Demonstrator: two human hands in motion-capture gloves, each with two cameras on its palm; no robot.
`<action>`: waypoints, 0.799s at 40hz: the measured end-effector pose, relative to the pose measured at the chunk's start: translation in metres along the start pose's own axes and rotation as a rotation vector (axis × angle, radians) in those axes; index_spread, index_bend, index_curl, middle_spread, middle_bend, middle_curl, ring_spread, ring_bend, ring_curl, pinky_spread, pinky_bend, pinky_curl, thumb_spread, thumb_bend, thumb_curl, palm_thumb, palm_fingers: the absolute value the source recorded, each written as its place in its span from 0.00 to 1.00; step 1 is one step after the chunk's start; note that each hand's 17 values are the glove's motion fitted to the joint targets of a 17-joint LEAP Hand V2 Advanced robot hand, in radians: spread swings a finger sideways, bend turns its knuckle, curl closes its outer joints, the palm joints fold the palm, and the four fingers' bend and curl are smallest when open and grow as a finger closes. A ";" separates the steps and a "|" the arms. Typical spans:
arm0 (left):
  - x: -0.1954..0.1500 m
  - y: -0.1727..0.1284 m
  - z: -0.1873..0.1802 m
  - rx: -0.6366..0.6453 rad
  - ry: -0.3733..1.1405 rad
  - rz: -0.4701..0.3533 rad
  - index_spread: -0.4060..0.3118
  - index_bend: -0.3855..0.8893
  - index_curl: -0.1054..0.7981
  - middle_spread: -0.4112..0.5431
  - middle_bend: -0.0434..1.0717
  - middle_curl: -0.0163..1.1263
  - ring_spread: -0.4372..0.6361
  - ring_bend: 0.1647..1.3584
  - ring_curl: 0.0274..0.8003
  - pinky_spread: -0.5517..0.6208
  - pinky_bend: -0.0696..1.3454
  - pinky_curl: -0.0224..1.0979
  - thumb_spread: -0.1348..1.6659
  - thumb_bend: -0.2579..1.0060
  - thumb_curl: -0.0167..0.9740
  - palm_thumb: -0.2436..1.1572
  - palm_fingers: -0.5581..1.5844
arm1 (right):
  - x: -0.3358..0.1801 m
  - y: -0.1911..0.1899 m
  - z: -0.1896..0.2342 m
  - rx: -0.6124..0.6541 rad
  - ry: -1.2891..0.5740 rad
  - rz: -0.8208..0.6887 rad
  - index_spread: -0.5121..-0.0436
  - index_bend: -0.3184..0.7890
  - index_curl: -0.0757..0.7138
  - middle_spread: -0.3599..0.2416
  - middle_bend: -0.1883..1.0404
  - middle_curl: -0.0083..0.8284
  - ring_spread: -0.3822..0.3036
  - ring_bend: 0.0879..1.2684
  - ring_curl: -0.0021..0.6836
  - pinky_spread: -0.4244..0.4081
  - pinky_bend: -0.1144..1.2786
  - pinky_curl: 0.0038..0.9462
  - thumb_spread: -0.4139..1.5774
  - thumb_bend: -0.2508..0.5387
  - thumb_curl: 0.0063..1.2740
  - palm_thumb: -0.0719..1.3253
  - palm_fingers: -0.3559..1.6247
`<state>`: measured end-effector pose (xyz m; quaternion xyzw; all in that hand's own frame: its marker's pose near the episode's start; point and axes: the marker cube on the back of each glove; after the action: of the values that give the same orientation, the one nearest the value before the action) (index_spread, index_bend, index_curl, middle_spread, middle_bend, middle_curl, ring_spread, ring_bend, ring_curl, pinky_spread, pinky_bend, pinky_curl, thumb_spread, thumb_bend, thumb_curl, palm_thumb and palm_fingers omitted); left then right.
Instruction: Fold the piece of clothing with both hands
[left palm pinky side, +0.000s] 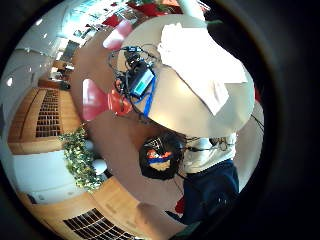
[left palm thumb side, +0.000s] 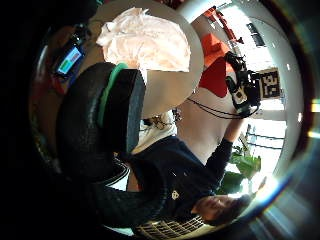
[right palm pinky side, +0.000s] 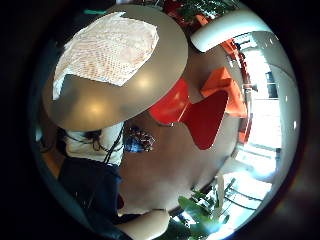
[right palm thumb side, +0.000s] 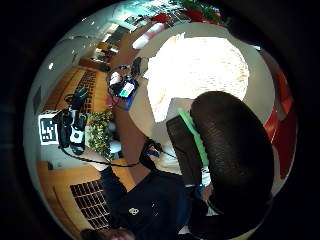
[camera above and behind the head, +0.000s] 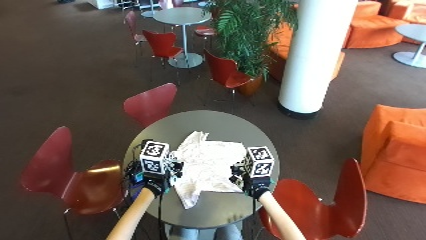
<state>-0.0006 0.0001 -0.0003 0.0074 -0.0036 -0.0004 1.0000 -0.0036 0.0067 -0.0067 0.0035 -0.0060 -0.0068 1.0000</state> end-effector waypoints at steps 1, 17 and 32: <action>0.000 0.000 -0.001 0.003 -0.004 -0.001 0.48 0.55 0.21 0.45 0.18 0.05 0.47 0.20 0.07 0.52 0.24 0.08 0.33 0.29 0.04 0.29 0.50 | -0.001 0.002 -0.002 0.002 -0.003 -0.003 0.75 0.51 0.19 0.55 0.31 0.07 0.59 0.14 0.08 0.60 0.34 0.08 0.43 0.55 0.03 0.24 0.39; -0.017 -0.003 0.017 -0.056 -0.019 -0.034 0.39 0.55 0.41 0.46 0.17 0.16 0.52 0.25 0.25 0.56 0.23 0.21 0.72 0.28 0.14 0.30 0.48 | 0.004 0.004 -0.020 0.004 -0.030 0.016 0.45 0.47 0.41 0.52 0.30 0.22 0.62 0.14 0.25 0.68 0.34 0.23 0.81 0.58 0.09 0.28 0.37; -0.001 -0.039 0.076 -0.236 0.112 0.037 0.43 0.37 0.43 0.54 0.13 0.18 0.59 0.27 0.31 0.65 0.38 0.31 0.72 0.20 0.20 0.27 0.39 | 0.019 -0.024 -0.002 -0.017 -0.069 0.093 0.42 0.42 0.45 0.49 0.30 0.29 0.58 0.22 0.35 0.65 0.36 0.29 0.88 0.52 0.13 0.28 0.39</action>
<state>-0.0026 -0.0404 0.0755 -0.1102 0.0520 0.0179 0.9924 0.0153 -0.0176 -0.0089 -0.0056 -0.0405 0.0395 0.9984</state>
